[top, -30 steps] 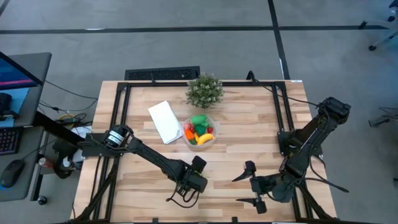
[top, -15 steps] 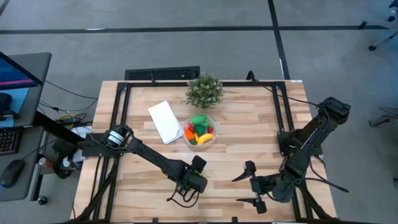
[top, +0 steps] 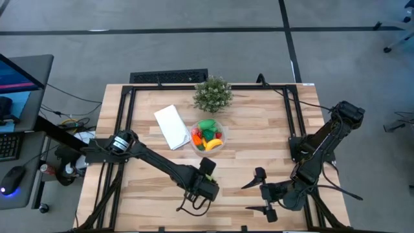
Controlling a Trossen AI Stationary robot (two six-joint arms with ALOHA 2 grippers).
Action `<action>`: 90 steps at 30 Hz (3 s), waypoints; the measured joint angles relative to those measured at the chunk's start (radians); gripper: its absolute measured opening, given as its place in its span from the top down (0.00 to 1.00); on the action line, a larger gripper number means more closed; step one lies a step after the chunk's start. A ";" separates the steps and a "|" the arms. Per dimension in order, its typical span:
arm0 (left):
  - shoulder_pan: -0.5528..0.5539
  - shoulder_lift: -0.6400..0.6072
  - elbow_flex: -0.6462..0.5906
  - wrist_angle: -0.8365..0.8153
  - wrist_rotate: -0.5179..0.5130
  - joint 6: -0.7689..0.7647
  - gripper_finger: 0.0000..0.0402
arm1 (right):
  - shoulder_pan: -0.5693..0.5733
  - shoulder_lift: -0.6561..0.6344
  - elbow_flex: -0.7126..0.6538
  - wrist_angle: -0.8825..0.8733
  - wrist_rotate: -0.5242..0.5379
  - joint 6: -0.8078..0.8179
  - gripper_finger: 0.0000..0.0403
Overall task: Pick and placing Produce into tupperware
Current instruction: Put the green star apple into the transparent bin
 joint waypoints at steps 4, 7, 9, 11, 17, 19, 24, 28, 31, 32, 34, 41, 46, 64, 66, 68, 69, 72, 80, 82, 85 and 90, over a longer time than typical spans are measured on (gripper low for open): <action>0.000 0.000 -0.003 0.008 0.012 0.014 0.37 | 0.001 0.001 0.000 -0.008 0.000 0.013 0.18; 0.008 0.002 -0.014 0.012 0.026 0.013 0.37 | 0.007 0.020 0.001 -0.005 0.000 0.013 0.18; 0.018 0.002 -0.014 0.020 0.062 0.007 0.36 | 0.009 0.029 0.001 -0.007 -0.001 0.014 0.18; 0.027 0.002 -0.014 0.043 0.087 0.006 0.34 | 0.008 0.035 0.001 -0.009 -0.001 0.013 0.18; 0.042 0.002 -0.014 0.077 0.083 0.007 0.24 | 0.005 0.039 0.001 -0.005 -0.001 0.014 0.18; 0.044 0.002 -0.014 0.084 0.083 0.007 0.20 | 0.006 0.039 0.001 -0.005 -0.001 0.014 0.18; 0.051 0.002 -0.014 0.099 0.083 0.007 0.11 | 0.006 0.039 0.001 -0.005 -0.001 0.013 0.18; 0.060 0.040 -0.014 0.122 0.091 0.009 0.08 | 0.006 0.039 0.001 -0.005 -0.001 0.013 0.18; 0.065 0.078 -0.014 0.110 0.097 0.017 0.07 | 0.006 0.039 0.001 -0.003 -0.001 0.013 0.18; 0.068 0.088 -0.014 0.107 0.100 0.021 0.07 | 0.006 0.039 0.001 -0.002 -0.002 0.013 0.18; 0.071 0.099 -0.014 0.103 0.104 0.022 0.07 | 0.006 0.039 0.001 0.000 -0.001 0.013 0.18; 0.086 0.098 -0.012 0.085 0.096 0.016 0.08 | 0.005 0.039 0.001 -0.003 -0.001 0.013 0.18; 0.087 0.098 -0.012 0.083 0.097 0.006 0.13 | 0.005 0.039 0.001 -0.004 -0.001 0.013 0.18; 0.089 0.098 -0.014 0.085 0.102 0.006 0.33 | 0.005 0.039 0.001 -0.004 -0.001 0.013 0.18; 0.089 0.098 -0.014 0.085 0.103 0.006 0.33 | 0.005 0.039 0.001 -0.004 -0.001 0.013 0.18; 0.089 0.098 -0.014 0.085 0.104 0.006 0.33 | 0.005 0.039 0.001 -0.004 -0.001 0.013 0.18; 0.089 0.098 -0.014 0.086 0.104 0.006 0.33 | 0.005 0.039 0.000 -0.004 -0.001 0.013 0.18; 0.089 0.098 -0.014 0.086 0.104 0.006 0.33 | 0.005 0.039 0.000 -0.004 -0.001 0.013 0.18; 0.088 0.098 -0.014 0.086 0.104 0.006 0.33 | 0.005 0.039 0.000 -0.004 -0.001 0.013 0.18; 0.088 0.098 -0.014 0.086 0.105 0.006 0.33 | 0.005 0.039 0.000 -0.004 -0.001 0.013 0.18; 0.088 0.098 -0.014 0.086 0.105 0.006 0.33 | 0.005 0.039 0.000 -0.004 -0.001 0.013 0.18; 0.088 0.098 -0.014 0.086 0.104 0.006 0.33 | 0.005 0.039 0.000 -0.004 -0.001 0.013 0.18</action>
